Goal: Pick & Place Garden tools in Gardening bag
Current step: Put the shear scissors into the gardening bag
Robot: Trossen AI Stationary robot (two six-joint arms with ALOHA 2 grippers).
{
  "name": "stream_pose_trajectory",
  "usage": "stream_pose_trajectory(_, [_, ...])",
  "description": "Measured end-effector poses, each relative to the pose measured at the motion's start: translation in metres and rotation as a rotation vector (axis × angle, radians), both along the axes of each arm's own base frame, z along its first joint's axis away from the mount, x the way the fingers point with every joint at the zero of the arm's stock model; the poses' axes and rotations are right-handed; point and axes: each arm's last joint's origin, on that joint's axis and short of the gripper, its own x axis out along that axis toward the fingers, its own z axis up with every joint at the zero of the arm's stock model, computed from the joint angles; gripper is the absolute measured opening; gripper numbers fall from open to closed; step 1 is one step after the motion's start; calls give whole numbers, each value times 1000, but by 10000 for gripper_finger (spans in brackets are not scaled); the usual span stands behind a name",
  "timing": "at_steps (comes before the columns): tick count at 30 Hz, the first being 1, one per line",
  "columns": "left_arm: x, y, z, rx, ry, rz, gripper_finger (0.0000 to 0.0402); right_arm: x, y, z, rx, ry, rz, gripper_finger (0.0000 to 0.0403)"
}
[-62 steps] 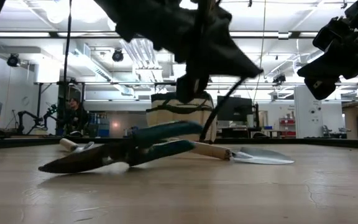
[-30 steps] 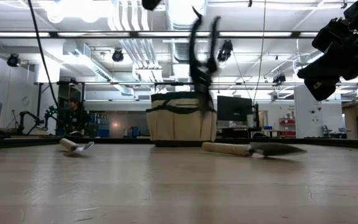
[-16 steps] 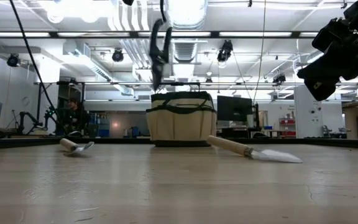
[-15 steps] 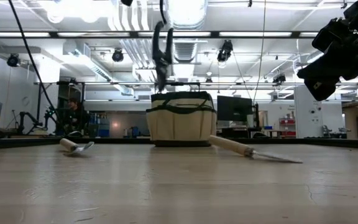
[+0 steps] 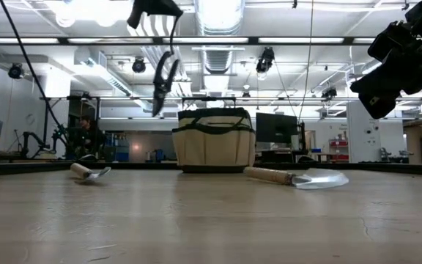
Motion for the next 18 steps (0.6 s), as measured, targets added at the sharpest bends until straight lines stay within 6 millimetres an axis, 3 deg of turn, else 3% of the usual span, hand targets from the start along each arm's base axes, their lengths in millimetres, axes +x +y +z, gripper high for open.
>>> stream_pose_trajectory(9, [-3, 23, -4, 26, 28, 128, 0, 0, 0, 0, 0, 0, 0, 8])
stream_pose_trajectory(18, [7, 42, -5, 50, -22, 48, 0, 0, 0, 0, 0, 0, 0, 8])
